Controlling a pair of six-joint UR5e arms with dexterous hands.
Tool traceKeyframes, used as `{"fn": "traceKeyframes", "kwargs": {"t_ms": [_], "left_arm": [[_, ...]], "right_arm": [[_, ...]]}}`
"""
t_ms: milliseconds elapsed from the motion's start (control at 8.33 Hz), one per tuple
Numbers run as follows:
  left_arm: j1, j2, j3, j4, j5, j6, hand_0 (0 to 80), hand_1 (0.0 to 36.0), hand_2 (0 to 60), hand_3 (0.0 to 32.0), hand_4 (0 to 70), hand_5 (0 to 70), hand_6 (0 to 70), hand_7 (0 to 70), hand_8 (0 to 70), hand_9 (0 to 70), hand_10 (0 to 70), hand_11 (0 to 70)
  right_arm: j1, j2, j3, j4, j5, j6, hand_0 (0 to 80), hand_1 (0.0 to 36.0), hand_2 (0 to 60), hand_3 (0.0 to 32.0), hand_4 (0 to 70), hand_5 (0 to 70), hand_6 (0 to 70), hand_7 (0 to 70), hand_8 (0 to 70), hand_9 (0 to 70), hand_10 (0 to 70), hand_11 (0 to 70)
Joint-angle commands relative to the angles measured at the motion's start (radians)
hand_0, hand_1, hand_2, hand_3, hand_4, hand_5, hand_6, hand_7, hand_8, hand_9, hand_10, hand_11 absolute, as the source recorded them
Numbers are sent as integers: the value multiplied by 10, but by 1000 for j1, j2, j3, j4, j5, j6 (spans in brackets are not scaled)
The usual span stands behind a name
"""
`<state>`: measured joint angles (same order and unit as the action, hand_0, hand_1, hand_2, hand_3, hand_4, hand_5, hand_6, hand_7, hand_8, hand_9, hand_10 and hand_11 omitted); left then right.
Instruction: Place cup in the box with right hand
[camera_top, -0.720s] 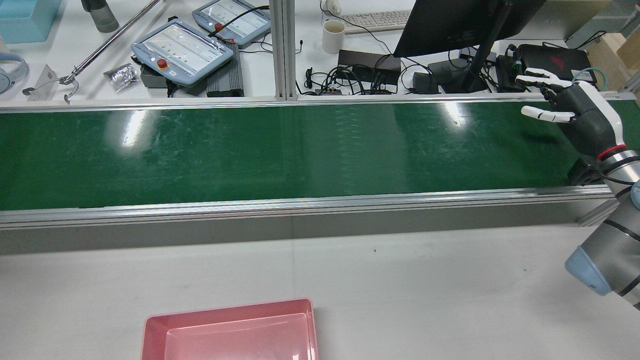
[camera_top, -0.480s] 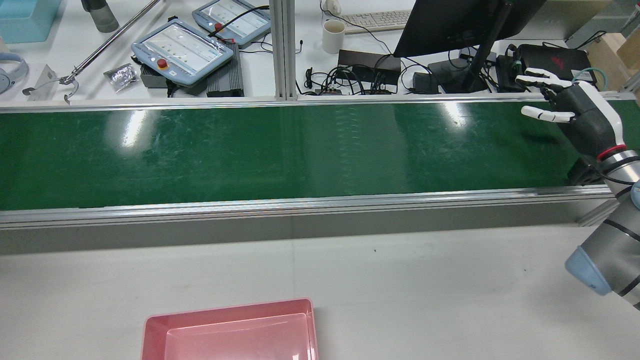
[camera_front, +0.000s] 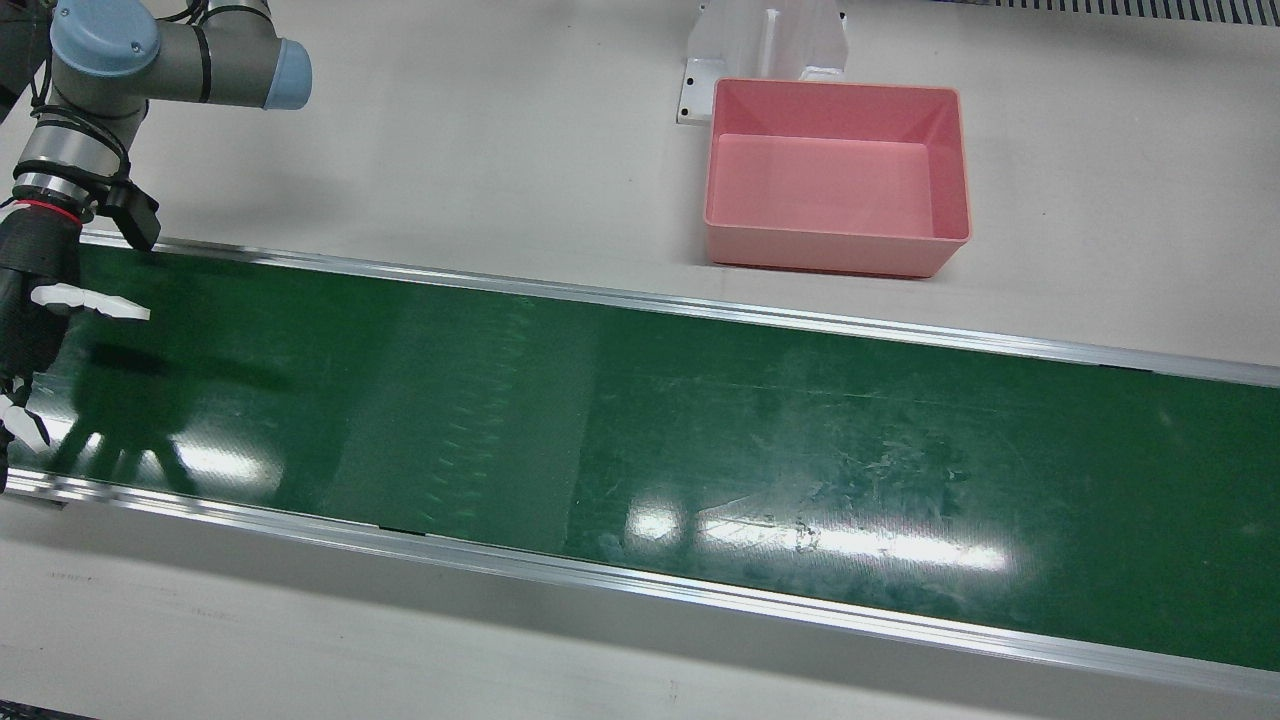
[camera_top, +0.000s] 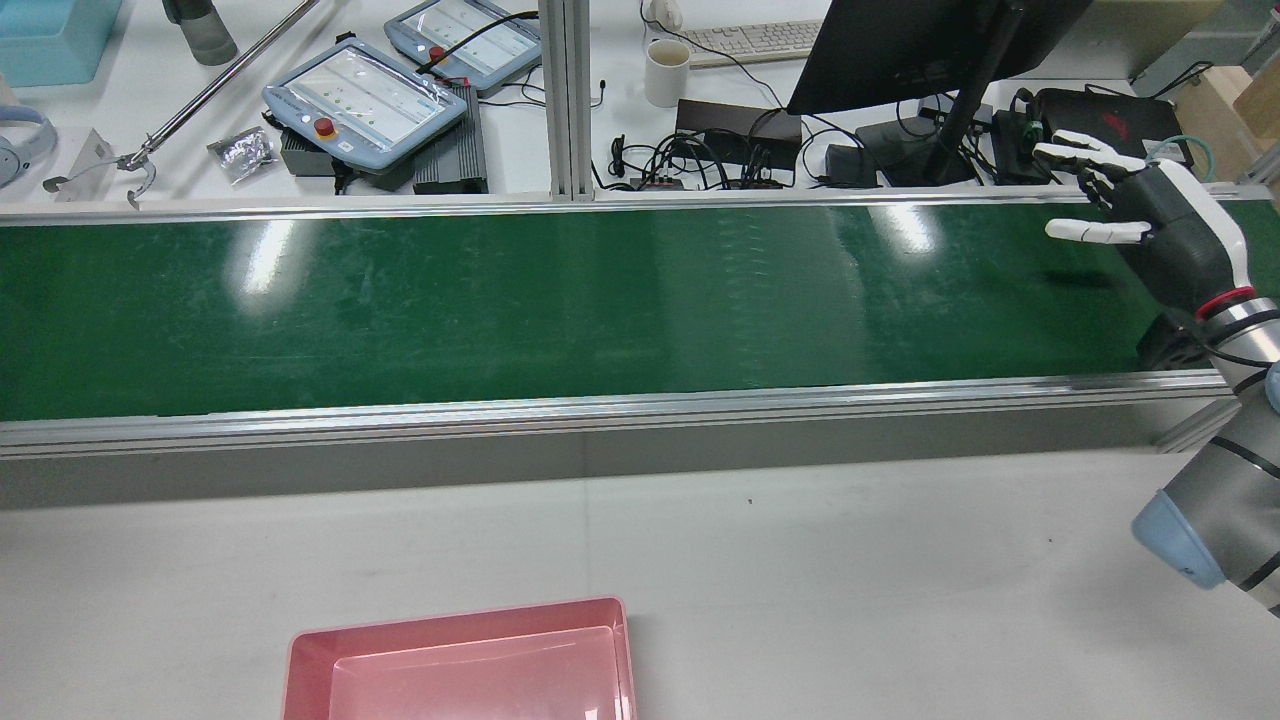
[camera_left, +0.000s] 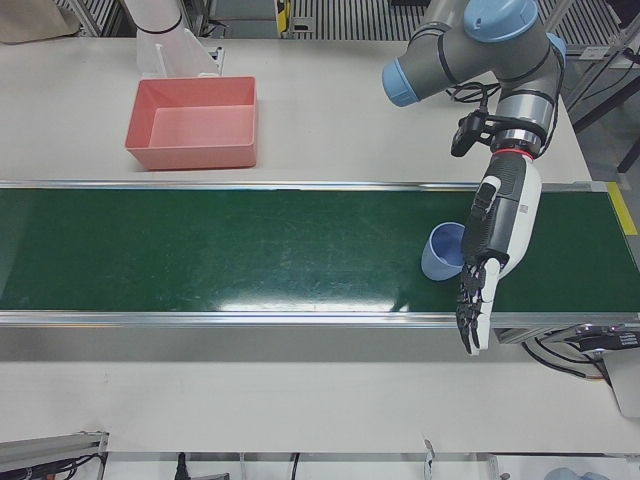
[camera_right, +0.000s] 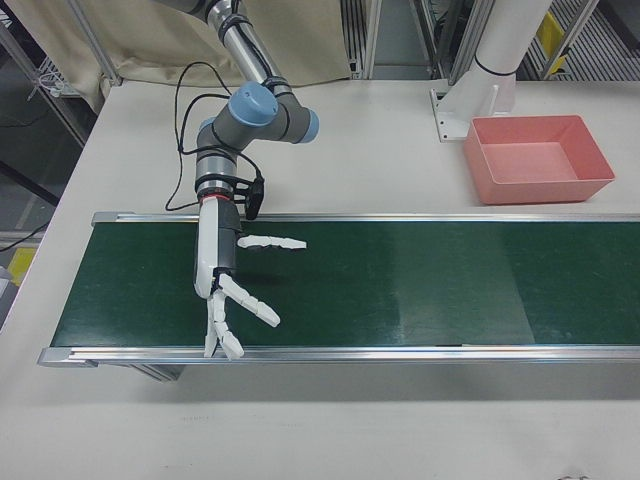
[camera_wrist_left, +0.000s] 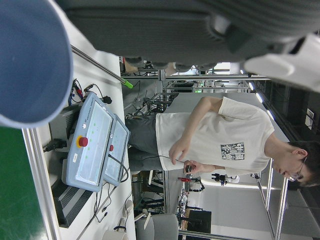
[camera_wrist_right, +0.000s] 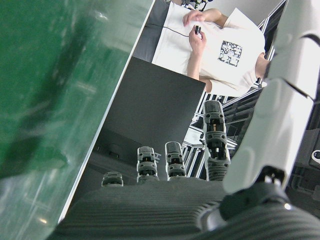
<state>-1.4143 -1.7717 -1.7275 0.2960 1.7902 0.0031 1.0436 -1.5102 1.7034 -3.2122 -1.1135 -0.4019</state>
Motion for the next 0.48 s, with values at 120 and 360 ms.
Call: {"fn": "traceKeyframes", "kwargs": {"t_ms": [120,360], "left_arm": [[0,0,0,0,0,0,0,0,0,0,0,0,0,0,0,0,0,0],[0,0,0,0,0,0,0,0,0,0,0,0,0,0,0,0,0,0]], "right_arm": [[1,-14,10,0,-2,-2,505,139,102,98,201,58,40,216,91,119,6,23],[0,-18,12,0,-3,-3,511,145,100,96,191,61,40,210,92,117,8,27]]}}
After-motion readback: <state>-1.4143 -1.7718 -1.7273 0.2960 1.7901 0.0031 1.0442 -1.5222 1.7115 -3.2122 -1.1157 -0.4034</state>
